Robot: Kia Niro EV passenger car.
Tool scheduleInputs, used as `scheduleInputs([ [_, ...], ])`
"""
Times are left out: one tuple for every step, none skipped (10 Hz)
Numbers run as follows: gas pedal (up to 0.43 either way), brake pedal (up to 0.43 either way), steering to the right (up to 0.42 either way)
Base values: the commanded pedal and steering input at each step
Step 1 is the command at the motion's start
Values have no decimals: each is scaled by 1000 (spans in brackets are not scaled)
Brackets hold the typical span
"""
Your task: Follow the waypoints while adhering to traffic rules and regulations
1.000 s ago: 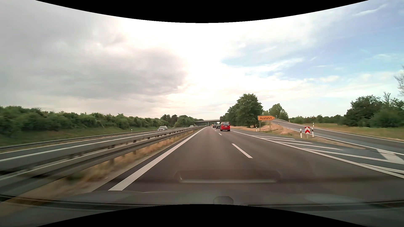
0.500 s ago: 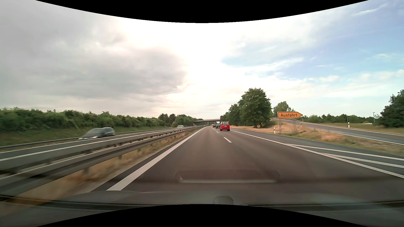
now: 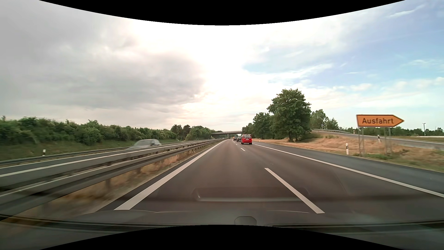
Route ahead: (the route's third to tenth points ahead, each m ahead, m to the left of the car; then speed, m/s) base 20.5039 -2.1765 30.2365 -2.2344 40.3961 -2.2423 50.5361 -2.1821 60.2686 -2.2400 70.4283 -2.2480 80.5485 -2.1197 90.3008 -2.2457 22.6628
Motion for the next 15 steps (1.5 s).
scheduleInputs([
  [209,0,-1],
  [209,0,-1],
  [220,0,-1],
  [228,0,0],
  [240,0,0],
  [240,0,1],
  [240,0,1],
  [240,0,1],
  [240,0,1],
  [240,0,1],
  [240,0,1],
  [240,0,1],
  [240,0,1],
  [240,0,1],
  [240,0,1],
])
